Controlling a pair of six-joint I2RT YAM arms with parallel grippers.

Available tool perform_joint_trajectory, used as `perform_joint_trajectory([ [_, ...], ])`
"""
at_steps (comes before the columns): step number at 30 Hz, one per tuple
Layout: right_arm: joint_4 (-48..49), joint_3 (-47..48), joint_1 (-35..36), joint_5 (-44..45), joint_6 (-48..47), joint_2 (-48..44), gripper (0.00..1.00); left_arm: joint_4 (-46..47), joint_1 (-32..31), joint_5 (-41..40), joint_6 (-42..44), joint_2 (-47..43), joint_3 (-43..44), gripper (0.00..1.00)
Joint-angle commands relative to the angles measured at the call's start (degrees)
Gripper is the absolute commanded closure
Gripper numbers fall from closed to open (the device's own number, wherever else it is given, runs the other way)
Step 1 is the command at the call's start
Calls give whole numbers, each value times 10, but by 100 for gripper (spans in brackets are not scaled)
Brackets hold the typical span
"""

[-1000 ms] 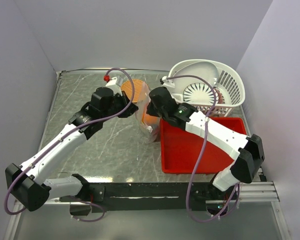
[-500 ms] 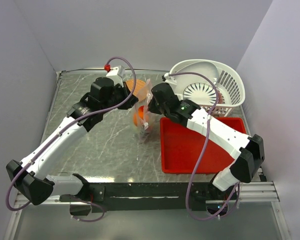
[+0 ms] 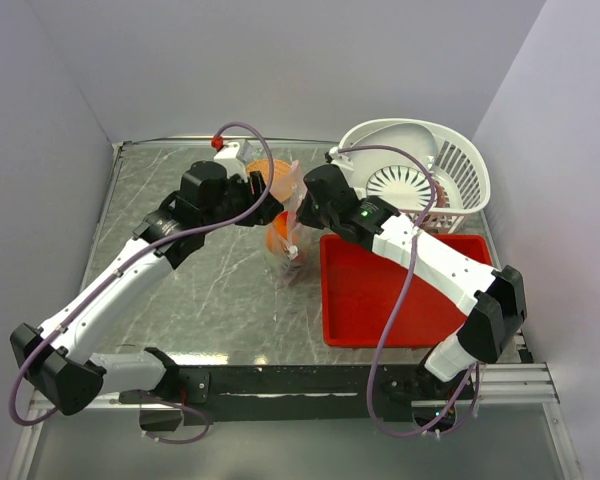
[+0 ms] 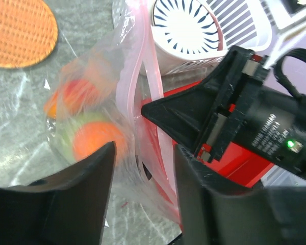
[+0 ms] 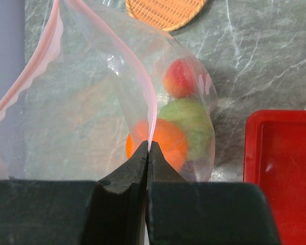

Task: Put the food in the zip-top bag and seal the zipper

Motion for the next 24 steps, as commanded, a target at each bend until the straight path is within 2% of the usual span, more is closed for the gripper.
perform_joint_trajectory([
  [1, -4, -1, -3, 3, 0, -7, 100, 17, 1, 1, 12, -41, -10, 35],
  [4, -4, 2, -3, 2, -1, -3, 100, 13, 0, -6, 15, -58, -15, 29],
  [7, -8, 6, -3, 0, -1, -1, 100, -5, -2, -14, 18, -76, -17, 30],
  [8, -8, 8, -3, 0, -2, -1, 100, -10, -3, -16, 18, -82, -21, 32],
  [13, -12, 2, -4, 0, -1, -7, 100, -19, -20, -9, 5, -129, -60, 54],
  [24, -26, 3, -6, 4, 9, -12, 100, 21, -89, 22, -44, -179, -164, 59],
])
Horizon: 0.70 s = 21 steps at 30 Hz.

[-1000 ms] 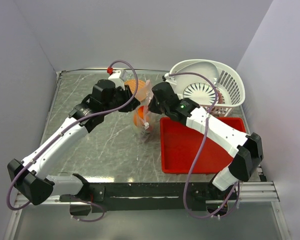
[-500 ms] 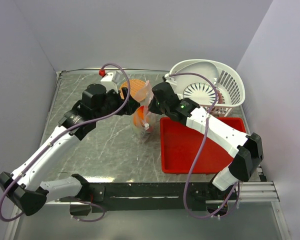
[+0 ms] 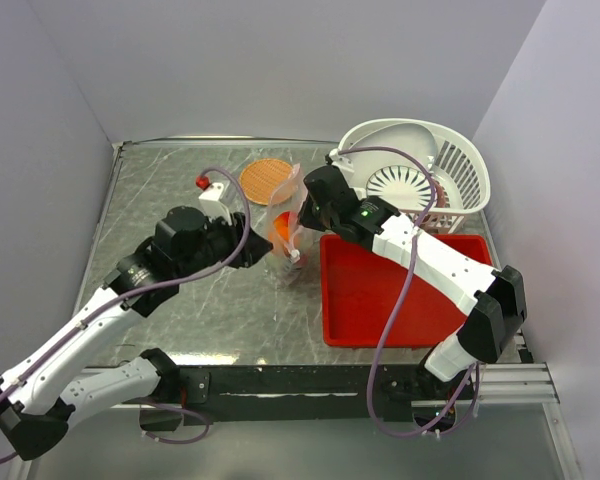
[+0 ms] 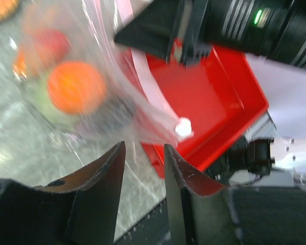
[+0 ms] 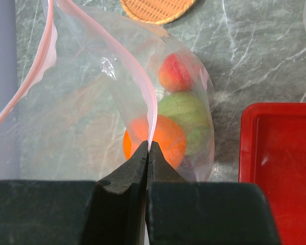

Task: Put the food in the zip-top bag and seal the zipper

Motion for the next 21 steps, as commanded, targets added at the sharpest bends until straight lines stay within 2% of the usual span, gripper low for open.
perform_joint_trajectory([
  [1, -9, 3, -6, 8, 6, -14, 100, 39, -39, 13, -28, -1, -28, 59],
  [9, -33, 18, -5, -5, 41, -20, 100, 84, -97, -47, -33, -15, -73, 52],
  [15, -73, 32, -5, -17, 102, -35, 100, 177, -129, -127, -35, -44, -144, 48],
  [21, -125, 73, -5, -22, 148, -22, 100, 229, -169, -190, -14, -47, -180, 47],
])
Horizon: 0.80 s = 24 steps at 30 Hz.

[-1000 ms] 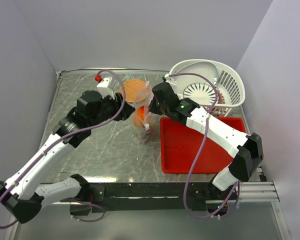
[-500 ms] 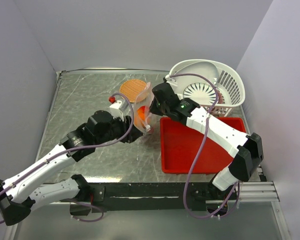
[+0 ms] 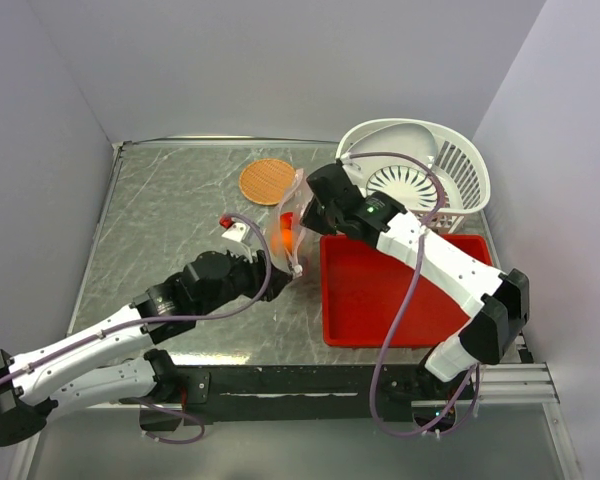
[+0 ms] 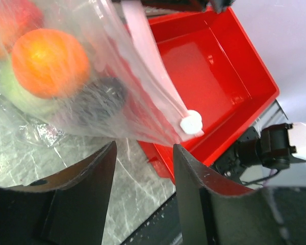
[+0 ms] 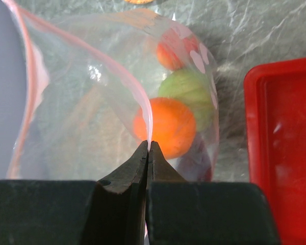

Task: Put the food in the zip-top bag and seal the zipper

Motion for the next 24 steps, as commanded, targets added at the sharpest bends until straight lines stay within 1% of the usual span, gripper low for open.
perform_joint_trajectory([
  [1, -46, 58, -4, -3, 46, -12, 100, 92, -22, -65, 20, -8, -16, 47],
  [5, -78, 87, -3, -4, 54, 11, 100, 103, -45, -85, 41, 2, -28, 46],
  [7, -83, 100, -4, -5, 53, 21, 100, 135, -54, -96, 49, -1, -39, 45],
  [14, -106, 130, -7, 0, 60, 46, 100, 173, -85, -126, 82, 5, -69, 44],
  [21, -125, 155, -10, 5, 77, 54, 100, 212, -96, -156, 99, 12, -81, 44],
  [24, -137, 167, -10, 9, 82, 57, 100, 232, -97, -182, 105, 13, -85, 44],
])
